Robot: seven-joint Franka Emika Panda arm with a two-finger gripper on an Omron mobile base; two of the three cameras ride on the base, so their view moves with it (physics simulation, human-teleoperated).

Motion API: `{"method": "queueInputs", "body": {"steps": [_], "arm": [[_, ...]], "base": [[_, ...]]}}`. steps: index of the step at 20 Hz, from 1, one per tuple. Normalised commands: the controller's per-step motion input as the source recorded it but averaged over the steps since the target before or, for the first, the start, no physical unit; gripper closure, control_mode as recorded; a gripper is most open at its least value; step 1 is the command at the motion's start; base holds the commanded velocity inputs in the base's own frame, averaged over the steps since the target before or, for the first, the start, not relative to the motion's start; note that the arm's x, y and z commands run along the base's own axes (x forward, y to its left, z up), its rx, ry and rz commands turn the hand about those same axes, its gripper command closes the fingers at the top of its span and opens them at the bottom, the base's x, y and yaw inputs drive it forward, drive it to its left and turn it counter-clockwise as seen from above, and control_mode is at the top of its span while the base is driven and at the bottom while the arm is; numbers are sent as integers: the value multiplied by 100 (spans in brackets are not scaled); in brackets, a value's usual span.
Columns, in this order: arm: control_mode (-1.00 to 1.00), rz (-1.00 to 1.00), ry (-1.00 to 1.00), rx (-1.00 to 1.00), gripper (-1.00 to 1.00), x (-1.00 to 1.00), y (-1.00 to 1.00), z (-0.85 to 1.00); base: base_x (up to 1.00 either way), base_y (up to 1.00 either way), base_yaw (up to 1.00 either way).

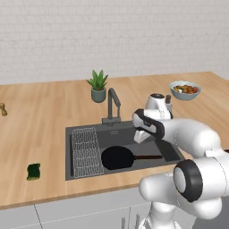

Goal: Pick the pan and sponge and place them into the sink. Then turn on the water.

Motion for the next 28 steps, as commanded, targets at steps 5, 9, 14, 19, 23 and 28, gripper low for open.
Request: {"method": "queueInputs", "body": {"steps": [5, 9, 14, 19, 23, 28], "arm": [[-100, -17, -6, 8, -100, -37, 62, 12], [-100, -16, -5, 4, -100, -36, 69, 20], [-100, -15, -2, 2, -100, -29, 88, 18], [-100, -13, 2, 0, -100, -7, 100, 30], [-100, -4, 9, 0, -100, -3, 100, 22], [-100, 0, 20, -6, -100, 1, 100, 3]], "base": [[0, 0, 0], [0, 0, 0], [0, 0, 0], [0, 0, 0], [0, 0, 0], [0, 0, 0]]}}
